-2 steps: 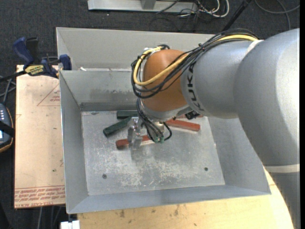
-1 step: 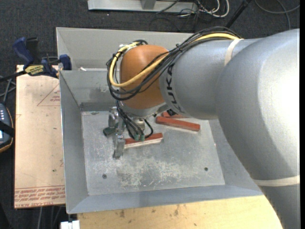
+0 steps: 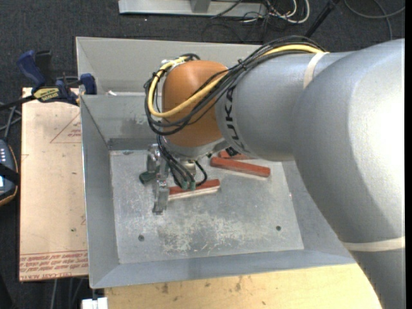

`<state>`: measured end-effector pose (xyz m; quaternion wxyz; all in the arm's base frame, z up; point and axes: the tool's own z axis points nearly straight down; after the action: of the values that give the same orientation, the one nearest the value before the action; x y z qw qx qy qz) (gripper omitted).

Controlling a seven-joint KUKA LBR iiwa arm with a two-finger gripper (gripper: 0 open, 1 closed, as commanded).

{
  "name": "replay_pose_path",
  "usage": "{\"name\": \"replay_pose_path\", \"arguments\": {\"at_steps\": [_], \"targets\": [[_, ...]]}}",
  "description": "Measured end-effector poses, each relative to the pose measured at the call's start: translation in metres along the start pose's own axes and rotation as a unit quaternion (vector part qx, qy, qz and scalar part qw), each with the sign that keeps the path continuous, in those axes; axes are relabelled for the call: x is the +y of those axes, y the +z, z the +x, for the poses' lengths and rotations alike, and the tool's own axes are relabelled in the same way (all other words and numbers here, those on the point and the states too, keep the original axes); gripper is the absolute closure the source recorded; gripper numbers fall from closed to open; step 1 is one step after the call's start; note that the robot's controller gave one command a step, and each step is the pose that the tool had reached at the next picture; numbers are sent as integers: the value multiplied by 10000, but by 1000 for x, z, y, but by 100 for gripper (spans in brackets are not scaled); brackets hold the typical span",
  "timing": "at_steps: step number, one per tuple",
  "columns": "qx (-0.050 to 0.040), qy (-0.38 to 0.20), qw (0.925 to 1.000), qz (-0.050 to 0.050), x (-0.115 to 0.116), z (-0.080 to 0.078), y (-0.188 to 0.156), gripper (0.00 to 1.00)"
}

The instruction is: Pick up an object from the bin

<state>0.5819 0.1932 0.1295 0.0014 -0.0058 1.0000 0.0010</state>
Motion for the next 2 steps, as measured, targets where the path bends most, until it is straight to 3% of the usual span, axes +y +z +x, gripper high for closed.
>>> {"name": "replay_pose_path", "arguments": {"at_steps": [1,2], "targets": [[-18,-255,9997,-7,-13,-15,19,0],[-21,-789,9969,-1,-34,-34,56,100]]}}
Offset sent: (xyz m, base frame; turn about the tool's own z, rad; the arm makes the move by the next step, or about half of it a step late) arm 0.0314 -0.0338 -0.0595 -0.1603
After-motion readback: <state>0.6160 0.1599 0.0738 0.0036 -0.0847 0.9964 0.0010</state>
